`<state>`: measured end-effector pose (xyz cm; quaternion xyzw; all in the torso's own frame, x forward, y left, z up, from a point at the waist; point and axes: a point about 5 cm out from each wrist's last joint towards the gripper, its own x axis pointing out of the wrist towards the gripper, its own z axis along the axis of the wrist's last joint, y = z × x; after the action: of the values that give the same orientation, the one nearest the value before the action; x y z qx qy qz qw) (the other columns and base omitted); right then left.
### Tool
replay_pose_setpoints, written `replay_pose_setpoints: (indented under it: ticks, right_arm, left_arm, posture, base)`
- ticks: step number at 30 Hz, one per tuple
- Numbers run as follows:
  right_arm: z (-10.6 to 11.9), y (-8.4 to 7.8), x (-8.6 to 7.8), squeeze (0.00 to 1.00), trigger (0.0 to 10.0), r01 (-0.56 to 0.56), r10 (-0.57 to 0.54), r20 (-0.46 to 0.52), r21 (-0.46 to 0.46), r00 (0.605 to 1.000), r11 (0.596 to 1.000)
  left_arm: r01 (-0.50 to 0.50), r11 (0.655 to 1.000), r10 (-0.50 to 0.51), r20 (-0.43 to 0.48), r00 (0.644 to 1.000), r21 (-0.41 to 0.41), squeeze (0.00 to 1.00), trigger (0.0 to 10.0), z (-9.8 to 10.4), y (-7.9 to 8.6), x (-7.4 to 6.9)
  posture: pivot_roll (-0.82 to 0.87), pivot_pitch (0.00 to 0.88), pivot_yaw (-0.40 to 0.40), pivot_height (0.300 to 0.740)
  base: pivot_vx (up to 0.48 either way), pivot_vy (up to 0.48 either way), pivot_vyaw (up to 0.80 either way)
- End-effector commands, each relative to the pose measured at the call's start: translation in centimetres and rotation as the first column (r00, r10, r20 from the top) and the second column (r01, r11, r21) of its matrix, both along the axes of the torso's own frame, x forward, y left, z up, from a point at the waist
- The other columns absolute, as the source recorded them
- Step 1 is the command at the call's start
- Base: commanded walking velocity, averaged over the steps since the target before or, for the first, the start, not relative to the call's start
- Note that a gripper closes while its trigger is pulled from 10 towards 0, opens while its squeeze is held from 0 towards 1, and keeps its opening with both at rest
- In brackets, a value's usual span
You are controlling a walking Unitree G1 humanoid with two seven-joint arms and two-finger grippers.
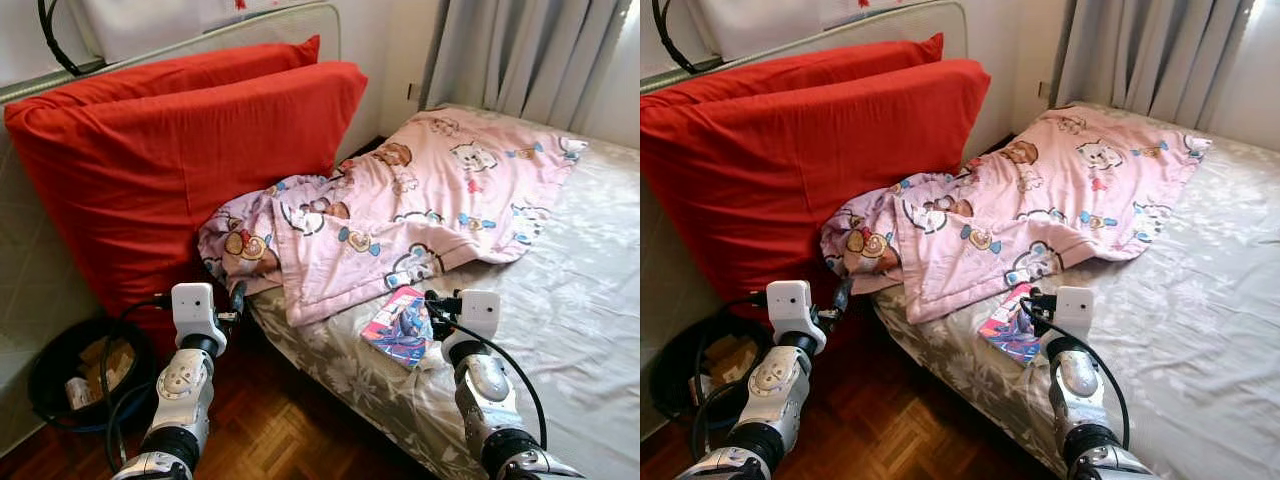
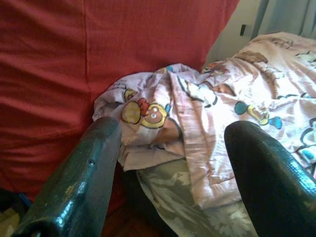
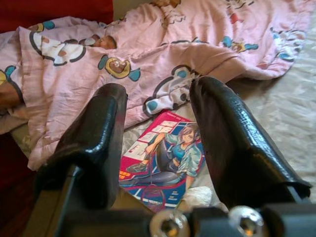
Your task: Clean up the room
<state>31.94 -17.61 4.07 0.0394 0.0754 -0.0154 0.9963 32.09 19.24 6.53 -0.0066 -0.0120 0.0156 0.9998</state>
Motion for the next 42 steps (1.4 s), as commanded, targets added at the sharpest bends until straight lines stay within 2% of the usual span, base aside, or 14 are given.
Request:
replay_pose_setpoints:
  ticks: [1, 7, 12, 21, 24, 29, 34, 39, 42]
  right_arm:
    - [0.2, 0.3, 0.3, 0.00, 10.0, -0.002, 0.002, -0.003, 0.011, 1.000, 1.000]
    - [0.7, 0.5, 0.5, 0.00, 10.0, -0.007, 0.007, 0.037, 0.016, 0.999, 1.000]
    - [0.9, -0.1, 0.5, 0.00, 10.0, -0.011, 0.010, 0.052, 0.006, 0.999, 1.000]
    - [1.2, -1.0, -0.6, 0.00, 10.0, 0.010, -0.010, 0.145, -0.005, 0.989, 1.000]
    - [1.6, -1.2, -1.2, 0.00, 10.0, 0.000, 0.005, 0.186, -0.027, 0.983, 1.000]
    - [2.5, -1.4, -1.3, 0.00, 10.0, -0.010, 0.019, 0.223, -0.045, 0.975, 0.999]
    - [3.0, -1.1, -1.2, 0.00, 10.0, -0.028, 0.038, 0.245, -0.044, 0.969, 0.999]
    - [3.3, 0.0, -1.8, 0.00, 10.0, -0.053, 0.059, 0.243, -0.032, 0.968, 0.998]
    - [3.2, 0.1, -1.9, 0.00, 10.0, -0.050, 0.055, 0.238, -0.028, 0.970, 0.998]
  left_arm:
    - [-0.002, 1.000, 0.001, -0.016, 1.000, -0.011, 0.00, 10.0, -0.3, 0.2, -0.2]
    - [-0.009, 1.000, 0.009, -0.018, 1.000, -0.014, 0.00, 10.0, -0.5, 0.5, -0.5]
    - [-0.014, 1.000, 0.014, -0.005, 1.000, -0.017, 0.00, 10.0, -0.6, 0.6, -0.9]
    - [-0.012, 1.000, 0.013, 0.034, 0.999, -0.027, 0.00, 10.0, -0.4, 0.3, -1.7]
    - [-0.002, 0.999, 0.005, 0.060, 0.998, -0.035, 0.00, 10.0, -0.4, -0.4, -2.4]
    - [-0.014, 0.999, 0.016, 0.047, 0.999, -0.039, 0.00, 10.0, -0.9, -0.4, -3.5]
    - [-0.024, 0.999, 0.025, 0.043, 0.999, -0.030, 0.00, 10.0, -1.2, 0.0, -4.6]
    - [-0.040, 0.999, 0.040, 0.058, 0.998, -0.013, 0.00, 10.0, -0.2, 0.6, -5.7]
    - [-0.043, 0.999, 0.043, 0.061, 0.997, -0.010, 0.00, 10.0, 0.0, 0.8, -5.9]
  posture:
    - [-0.05, 0.000, 0.037, 0.672]
    - [-0.05, 0.000, 0.040, 0.672]
    - [-0.06, 0.000, 0.040, 0.672]
    - [-0.07, 0.000, 0.011, 0.672]
    - [-0.06, 0.000, -0.025, 0.672]
    - [-0.06, 0.000, -0.050, 0.672]
    - [-0.04, 0.015, -0.062, 0.672]
    - [-0.02, 0.048, -0.056, 0.672]
    - [-0.02, 0.054, -0.050, 0.672]
  base:
    - [0.000, 0.000, 0.00]
    - [0.000, 0.000, 0.00]
    - [0.000, 0.000, 0.00]
    - [0.000, 0.000, 0.00]
    - [0.000, 0.000, 0.00]
    - [0.000, 0.000, 0.00]
    - [0.000, 0.000, 0.00]
    - [0.000, 0.000, 0.00]
    - [0.000, 0.000, 0.00]
